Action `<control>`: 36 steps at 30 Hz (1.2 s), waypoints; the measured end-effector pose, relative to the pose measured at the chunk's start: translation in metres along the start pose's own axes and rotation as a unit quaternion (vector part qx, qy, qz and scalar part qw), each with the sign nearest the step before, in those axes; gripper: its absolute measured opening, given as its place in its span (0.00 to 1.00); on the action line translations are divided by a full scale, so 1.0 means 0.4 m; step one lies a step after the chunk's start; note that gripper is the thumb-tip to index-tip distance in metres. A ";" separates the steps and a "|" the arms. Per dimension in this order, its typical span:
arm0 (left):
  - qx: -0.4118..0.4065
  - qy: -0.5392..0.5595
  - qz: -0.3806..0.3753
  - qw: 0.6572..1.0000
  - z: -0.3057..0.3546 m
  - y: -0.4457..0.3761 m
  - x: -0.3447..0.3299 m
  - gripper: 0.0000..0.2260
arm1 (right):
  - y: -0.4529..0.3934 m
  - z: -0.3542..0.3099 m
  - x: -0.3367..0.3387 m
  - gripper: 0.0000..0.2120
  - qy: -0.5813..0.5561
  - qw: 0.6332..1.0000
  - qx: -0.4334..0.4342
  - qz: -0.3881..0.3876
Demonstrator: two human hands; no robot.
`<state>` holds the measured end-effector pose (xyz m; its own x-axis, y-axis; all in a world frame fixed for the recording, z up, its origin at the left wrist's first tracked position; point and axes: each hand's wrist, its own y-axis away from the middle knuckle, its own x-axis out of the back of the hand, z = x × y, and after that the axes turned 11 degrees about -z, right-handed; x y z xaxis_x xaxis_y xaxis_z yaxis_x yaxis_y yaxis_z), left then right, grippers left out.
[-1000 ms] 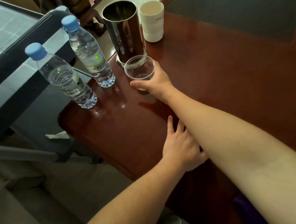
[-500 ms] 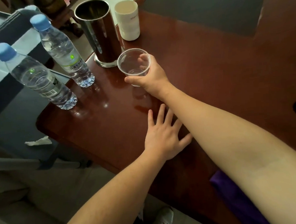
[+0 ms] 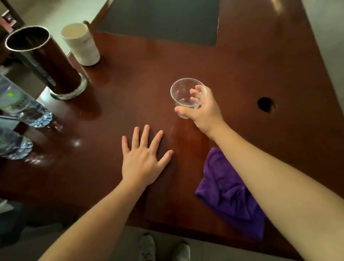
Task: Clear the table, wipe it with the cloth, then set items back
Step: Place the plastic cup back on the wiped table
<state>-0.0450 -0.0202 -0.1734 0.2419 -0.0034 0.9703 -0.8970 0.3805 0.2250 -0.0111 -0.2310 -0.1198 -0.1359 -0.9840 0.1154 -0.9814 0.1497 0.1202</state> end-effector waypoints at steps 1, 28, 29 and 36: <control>0.000 -0.001 -0.001 1.000 -0.001 0.000 -0.001 0.34 | 0.022 0.005 0.030 0.43 -0.002 1.000 -0.001 0.009; 0.001 -0.003 -0.025 1.000 -0.003 0.003 0.006 0.34 | 0.275 0.112 0.211 0.45 0.027 0.995 -0.042 0.092; 0.002 -0.006 -0.026 1.000 -0.003 0.002 0.005 0.35 | 0.276 0.112 0.211 0.45 0.028 0.994 -0.043 0.091; 0.006 -0.020 -0.048 0.999 0.001 -0.004 0.012 0.36 | 0.283 0.107 0.227 0.49 0.038 0.994 -0.072 0.070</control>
<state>-0.0427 -0.0210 -0.1692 0.3132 -0.0764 0.9466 -0.8744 0.3657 0.3188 -0.1403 -0.3074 -0.1377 -0.2544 -0.9430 0.2145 -0.9232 0.3029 0.2366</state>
